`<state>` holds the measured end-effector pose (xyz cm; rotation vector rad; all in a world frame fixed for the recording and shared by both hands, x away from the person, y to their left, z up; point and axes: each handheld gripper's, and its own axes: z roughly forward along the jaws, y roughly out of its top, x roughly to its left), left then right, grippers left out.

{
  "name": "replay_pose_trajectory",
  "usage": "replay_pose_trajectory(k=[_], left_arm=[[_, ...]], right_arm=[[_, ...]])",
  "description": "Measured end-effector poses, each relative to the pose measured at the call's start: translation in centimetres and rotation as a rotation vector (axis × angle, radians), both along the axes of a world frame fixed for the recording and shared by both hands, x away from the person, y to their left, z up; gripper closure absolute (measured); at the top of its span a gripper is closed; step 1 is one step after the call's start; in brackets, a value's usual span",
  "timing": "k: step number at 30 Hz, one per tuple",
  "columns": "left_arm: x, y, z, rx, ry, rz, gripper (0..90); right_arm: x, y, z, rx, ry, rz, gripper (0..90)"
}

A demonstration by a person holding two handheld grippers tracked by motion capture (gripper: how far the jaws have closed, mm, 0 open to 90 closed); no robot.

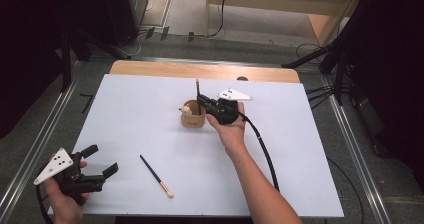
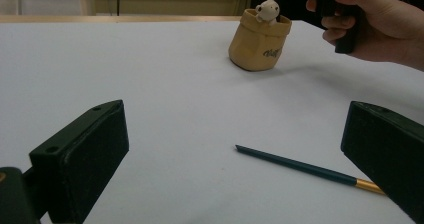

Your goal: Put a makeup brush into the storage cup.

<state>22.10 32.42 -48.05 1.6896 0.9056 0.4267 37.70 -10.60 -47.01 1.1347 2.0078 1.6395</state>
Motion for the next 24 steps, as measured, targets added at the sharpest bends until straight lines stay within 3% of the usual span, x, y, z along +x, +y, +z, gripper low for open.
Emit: replay_pose_trajectory(k=[5,8,11,14,15,18,24], left_arm=[[0.0,0.1,0.0,-0.001,-0.001,0.003,0.0],[0.0,0.1,0.0,-0.003,-0.001,0.002,0.0],[0.0,0.0,0.0,-0.007,0.000,0.005,0.0],[0.0,0.1,0.0,0.005,0.003,0.001,0.0],[0.0,0.1,0.0,-0.001,0.002,0.002,0.0],[0.0,0.1,-0.1,-0.001,0.000,0.003,0.0],[0.0,0.0,0.0,0.002,0.001,0.000,0.0]], right_arm=[[0.0,-0.2,-0.7,0.003,0.016,-0.005,83.6],[-0.1,-0.1,-0.5,0.019,0.024,0.010,71.7],[-0.2,-0.3,0.0,0.052,0.051,0.026,46.1],[-0.3,-0.7,0.5,0.060,0.086,0.025,3.8],[-0.3,-1.0,0.6,0.051,0.088,0.035,0.0],[-0.8,-1.8,0.9,0.031,0.057,0.035,0.0],[-2.0,-3.8,1.4,0.041,0.023,0.031,0.0]])
